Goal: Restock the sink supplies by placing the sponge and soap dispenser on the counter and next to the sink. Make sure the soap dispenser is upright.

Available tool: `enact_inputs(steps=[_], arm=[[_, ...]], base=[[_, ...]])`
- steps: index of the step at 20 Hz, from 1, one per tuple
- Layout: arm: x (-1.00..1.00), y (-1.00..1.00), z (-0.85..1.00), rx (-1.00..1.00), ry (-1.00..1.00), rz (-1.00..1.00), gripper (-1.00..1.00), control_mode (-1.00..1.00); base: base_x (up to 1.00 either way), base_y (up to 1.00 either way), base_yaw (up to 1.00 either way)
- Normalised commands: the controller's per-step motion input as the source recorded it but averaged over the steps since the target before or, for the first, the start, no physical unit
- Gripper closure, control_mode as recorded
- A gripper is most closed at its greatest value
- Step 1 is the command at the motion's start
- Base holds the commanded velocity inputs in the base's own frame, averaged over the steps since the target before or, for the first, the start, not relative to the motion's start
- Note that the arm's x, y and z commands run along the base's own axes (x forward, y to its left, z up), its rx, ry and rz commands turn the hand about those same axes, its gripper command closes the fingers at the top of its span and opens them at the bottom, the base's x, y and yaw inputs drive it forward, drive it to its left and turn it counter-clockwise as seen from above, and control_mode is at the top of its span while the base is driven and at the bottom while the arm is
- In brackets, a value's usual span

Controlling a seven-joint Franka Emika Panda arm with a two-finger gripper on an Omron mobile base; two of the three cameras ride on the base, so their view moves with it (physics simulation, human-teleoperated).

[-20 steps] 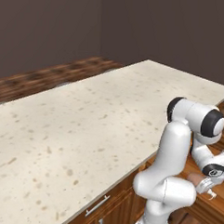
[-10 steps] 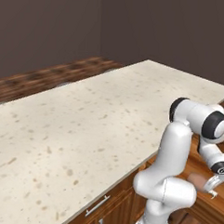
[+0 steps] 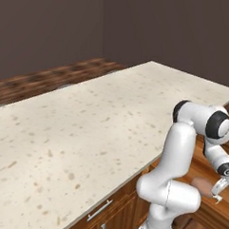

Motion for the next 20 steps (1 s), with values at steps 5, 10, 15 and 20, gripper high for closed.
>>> enact_inputs(steps=[5, 10, 15, 20], arm=[[0.0, -0.26, -0.33, 0.0, 0.01, 0.1, -1.0, -1.0], [0.01, -0.04, -0.33, 0.0, 0.0, 0.08, -1.0, -1.0], [0.02, 0.0, -0.2, 0.0, 0.0, 0.05, -1.0, -1.0], [0.02, 0.0, -0.25, 0.0, 0.0, 0.01, -1.0, -1.0]], base=[[0.0, 0.0, 0.0], [0.0, 0.0, 0.0], [0.0, 0.0, 0.0], [0.0, 0.0, 0.0]])
